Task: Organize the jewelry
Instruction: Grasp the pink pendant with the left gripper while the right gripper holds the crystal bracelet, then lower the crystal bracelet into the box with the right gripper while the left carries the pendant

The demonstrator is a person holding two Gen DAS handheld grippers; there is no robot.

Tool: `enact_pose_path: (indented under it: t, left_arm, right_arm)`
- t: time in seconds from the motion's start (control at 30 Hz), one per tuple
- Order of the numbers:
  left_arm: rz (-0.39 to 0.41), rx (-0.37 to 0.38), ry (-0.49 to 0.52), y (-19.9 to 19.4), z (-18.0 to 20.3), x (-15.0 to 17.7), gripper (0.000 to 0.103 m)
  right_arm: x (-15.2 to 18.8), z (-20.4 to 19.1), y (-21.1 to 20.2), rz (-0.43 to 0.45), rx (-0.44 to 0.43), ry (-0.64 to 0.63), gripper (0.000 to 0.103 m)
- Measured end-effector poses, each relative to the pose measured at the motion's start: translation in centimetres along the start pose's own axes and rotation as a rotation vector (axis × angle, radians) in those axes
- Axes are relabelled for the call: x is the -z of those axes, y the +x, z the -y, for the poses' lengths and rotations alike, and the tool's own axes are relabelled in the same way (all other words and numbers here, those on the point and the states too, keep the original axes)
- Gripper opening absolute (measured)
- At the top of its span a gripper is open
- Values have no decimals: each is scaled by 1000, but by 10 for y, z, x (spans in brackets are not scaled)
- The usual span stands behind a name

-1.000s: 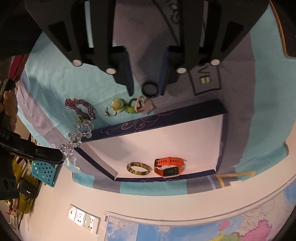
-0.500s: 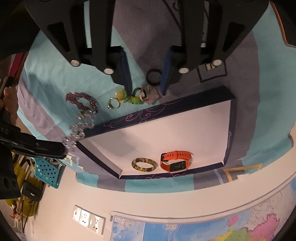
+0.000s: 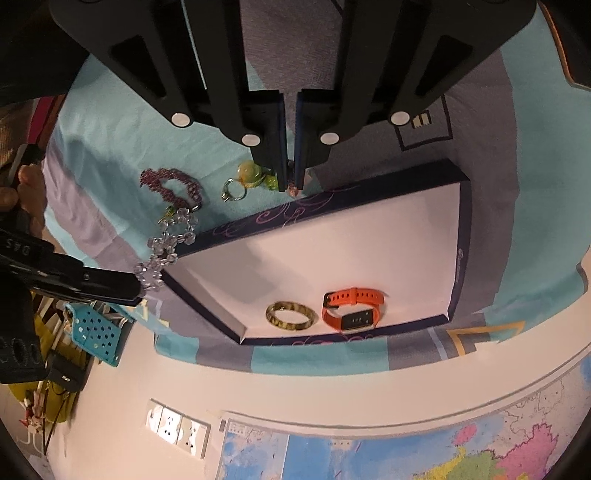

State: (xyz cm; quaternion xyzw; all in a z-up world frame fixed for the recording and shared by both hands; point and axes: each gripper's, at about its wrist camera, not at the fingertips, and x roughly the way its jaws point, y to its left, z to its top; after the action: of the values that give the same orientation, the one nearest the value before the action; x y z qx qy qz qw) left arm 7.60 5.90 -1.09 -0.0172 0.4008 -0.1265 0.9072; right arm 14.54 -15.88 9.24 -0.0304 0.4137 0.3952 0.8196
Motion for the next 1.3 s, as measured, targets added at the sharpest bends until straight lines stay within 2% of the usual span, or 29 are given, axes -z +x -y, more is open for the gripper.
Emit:
enact_pose_path:
  t: [0.4, 0.83, 0.87, 1.03, 1.2, 1.3]
  left_arm:
    - [65, 24, 17, -27, 3, -19, 4]
    - [73, 27, -1, -27, -8, -27, 4]
    - [76, 21, 1, -28, -8, -29, 4]
    - [80, 7, 1, -23, -14, -41, 4]
    - [66, 4, 0, -13, -17, -47, 4]
    - [60, 7, -2, -9, -19, -47, 4]
  right_arm:
    - [-27, 4, 3, 42, 7, -10, 6]
    - [-36, 11, 13, 33, 1, 5, 6]
    - [-37, 12, 14, 33, 0, 7, 0]
    - [-45, 17, 22, 35, 4, 15, 0]
    - [-45, 24, 36, -4, 11, 26, 0]
    - [-39, 29, 51, -78, 39, 19, 5]
